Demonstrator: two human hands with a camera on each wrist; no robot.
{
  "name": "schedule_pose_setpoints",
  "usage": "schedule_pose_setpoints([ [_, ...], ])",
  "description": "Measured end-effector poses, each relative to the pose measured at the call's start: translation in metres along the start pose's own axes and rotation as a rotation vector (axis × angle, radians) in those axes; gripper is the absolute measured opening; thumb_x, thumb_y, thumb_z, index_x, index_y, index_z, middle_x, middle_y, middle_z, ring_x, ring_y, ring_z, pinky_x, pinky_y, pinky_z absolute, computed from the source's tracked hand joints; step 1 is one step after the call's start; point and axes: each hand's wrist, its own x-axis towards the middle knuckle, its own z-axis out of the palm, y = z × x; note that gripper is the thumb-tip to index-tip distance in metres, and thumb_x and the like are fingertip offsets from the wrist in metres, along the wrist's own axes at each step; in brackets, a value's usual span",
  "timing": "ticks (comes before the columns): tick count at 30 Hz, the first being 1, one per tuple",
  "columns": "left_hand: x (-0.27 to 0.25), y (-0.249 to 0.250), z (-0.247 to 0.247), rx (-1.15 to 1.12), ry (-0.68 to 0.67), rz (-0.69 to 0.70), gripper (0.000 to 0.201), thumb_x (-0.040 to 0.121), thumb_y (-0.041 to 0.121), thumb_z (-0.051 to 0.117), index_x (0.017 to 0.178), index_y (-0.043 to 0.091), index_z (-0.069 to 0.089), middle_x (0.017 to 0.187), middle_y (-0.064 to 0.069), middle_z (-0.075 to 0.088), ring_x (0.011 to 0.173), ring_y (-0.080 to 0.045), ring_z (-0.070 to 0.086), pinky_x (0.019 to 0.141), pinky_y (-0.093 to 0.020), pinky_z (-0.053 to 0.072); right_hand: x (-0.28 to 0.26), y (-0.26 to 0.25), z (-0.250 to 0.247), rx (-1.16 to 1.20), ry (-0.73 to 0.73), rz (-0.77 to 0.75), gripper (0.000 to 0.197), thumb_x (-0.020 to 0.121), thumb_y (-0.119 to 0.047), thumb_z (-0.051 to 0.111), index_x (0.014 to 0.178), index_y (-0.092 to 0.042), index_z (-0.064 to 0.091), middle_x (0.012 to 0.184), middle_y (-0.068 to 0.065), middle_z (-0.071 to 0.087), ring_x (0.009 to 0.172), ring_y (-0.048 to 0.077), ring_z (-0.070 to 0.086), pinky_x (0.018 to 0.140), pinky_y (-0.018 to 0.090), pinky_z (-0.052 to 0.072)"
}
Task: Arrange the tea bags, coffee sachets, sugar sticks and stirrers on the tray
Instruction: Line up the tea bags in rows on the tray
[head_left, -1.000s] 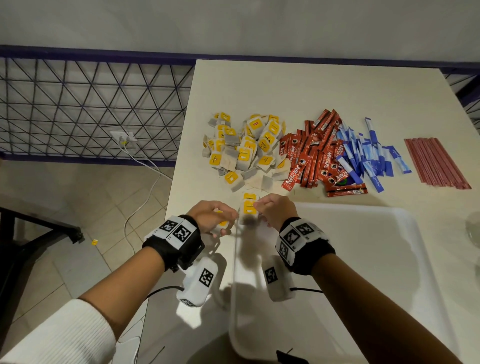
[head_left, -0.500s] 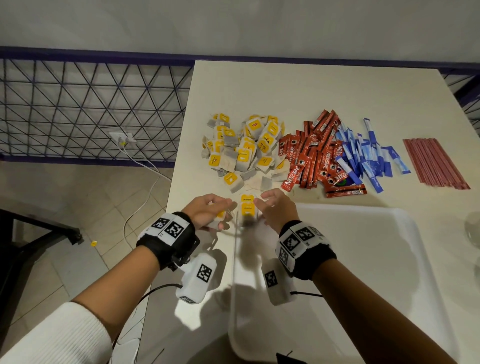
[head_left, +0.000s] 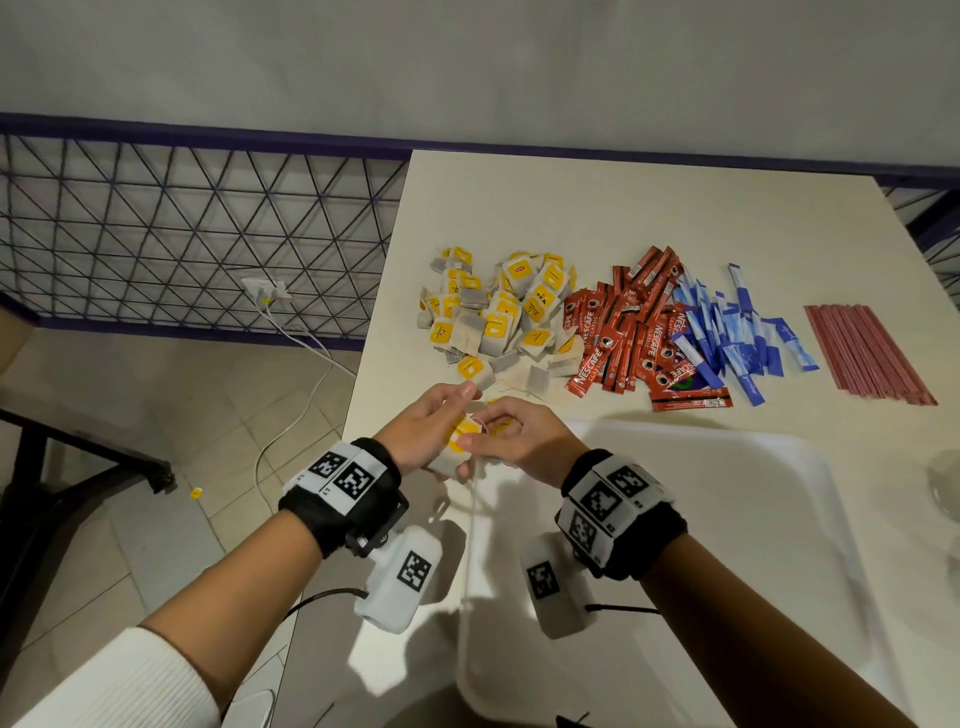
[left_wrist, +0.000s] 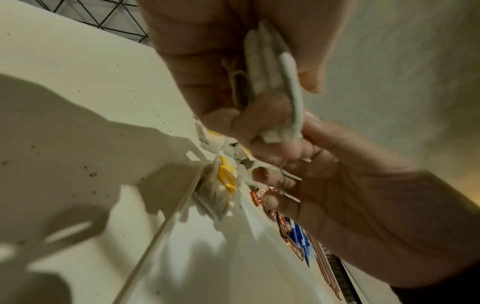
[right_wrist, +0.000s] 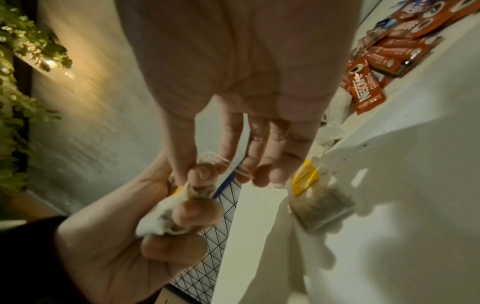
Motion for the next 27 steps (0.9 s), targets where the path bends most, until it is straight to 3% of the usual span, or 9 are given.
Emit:
schedule_pose_setpoints([
  [4, -0.008, -0.006, 0.001, 0.009, -0.006, -0.046, 0.039, 0.093, 0.051, 0.037, 0.105, 0.02, 0.056, 0.09, -0.002, 0.06, 0.063, -0.011, 0.063, 0.046, -0.021, 0.049, -0.004, -0.001, -0.006, 0.021, 0.002, -0.01, 0.015, 0.083, -0.009, 0.066, 0.075, -0.016, 0.055, 0.062, -0.001, 0.06, 0.047, -0.003, 0.052, 0.05, 0.009, 0.039],
  [8, -0.016, -0.013, 0.001, -0.153, -0.019, -0.126, 0.03, 0.09, 0.048, 0.044, 0.09, 0.022, 0.061, 0.077, -0.001, 0.063, 0.059, -0.01, 0.065, 0.051, -0.021, 0.053, -0.007, -0.001, -0.012, 0.035, 0.001, 0.02, 0.017, 0.082, -0.011, 0.067, 0.072, -0.018, 0.056, 0.063, -0.002, 0.059, 0.048, -0.001, 0.052, 0.055, 0.014, 0.042],
  [11, -0.018, -0.015, 0.0, -0.137, -0.011, -0.13, 0.019, 0.09, 0.038, 0.053, 0.086, 0.02, 0.06, 0.066, 0.001, 0.041, 0.051, -0.005, 0.044, 0.049, -0.015, 0.048, -0.01, 0.001, -0.014, 0.031, -0.019, 0.027, 0.015, 0.082, -0.01, 0.068, 0.074, -0.015, 0.057, 0.05, -0.008, 0.06, 0.052, 0.006, 0.052, 0.058, 0.02, 0.042],
  [14, -0.018, -0.013, -0.002, -0.057, -0.042, -0.072, 0.01, 0.088, 0.017, 0.06, 0.078, 0.018, 0.059, 0.048, 0.009, 0.041, 0.04, -0.001, 0.04, 0.044, -0.011, 0.037, -0.012, 0.002, -0.016, 0.078, -0.033, 0.024, 0.015, 0.083, -0.003, 0.066, 0.074, -0.011, 0.056, 0.045, -0.008, 0.06, 0.043, 0.001, 0.051, 0.051, 0.017, 0.042],
  [17, -0.017, -0.012, -0.006, 0.053, -0.014, -0.03, 0.013, 0.084, 0.015, 0.065, 0.072, 0.019, 0.061, 0.045, 0.012, 0.041, 0.044, -0.002, 0.037, 0.043, -0.011, 0.03, -0.014, 0.003, -0.018, 0.094, -0.052, 0.017, 0.014, 0.081, 0.001, 0.066, 0.074, -0.008, 0.058, 0.05, -0.003, 0.063, 0.042, 0.004, 0.052, 0.049, 0.015, 0.045],
  [23, -0.021, -0.009, -0.01, 0.153, 0.034, 0.06, 0.014, 0.083, 0.008, 0.067, 0.071, 0.014, 0.06, 0.067, 0.008, 0.055, 0.042, 0.006, 0.047, 0.041, -0.003, 0.029, -0.022, 0.006, -0.032, -0.17, -0.144, 0.032, 0.004, 0.084, -0.003, 0.065, 0.084, 0.0, 0.066, 0.062, 0.003, 0.062, 0.051, 0.007, 0.054, 0.053, 0.014, 0.047],
  [25, -0.024, -0.007, -0.01, 0.146, 0.017, 0.053, 0.012, 0.084, 0.003, 0.064, 0.076, 0.011, 0.06, 0.05, 0.012, 0.057, 0.038, 0.007, 0.047, 0.039, -0.002, 0.029, -0.023, 0.004, -0.037, -0.277, -0.144, 0.023, 0.005, 0.084, -0.006, 0.065, 0.081, -0.003, 0.067, 0.064, 0.003, 0.061, 0.052, 0.008, 0.053, 0.053, 0.014, 0.046],
  [27, -0.026, -0.007, -0.01, 0.178, -0.016, 0.025, 0.013, 0.084, 0.004, 0.063, 0.075, 0.012, 0.06, 0.035, 0.014, 0.047, 0.032, 0.003, 0.041, 0.037, -0.003, 0.026, -0.022, -0.001, -0.041, -0.336, -0.134, 0.009, 0.012, 0.084, -0.008, 0.065, 0.088, 0.003, 0.067, 0.064, 0.004, 0.059, 0.046, 0.002, 0.049, 0.051, 0.012, 0.043],
])
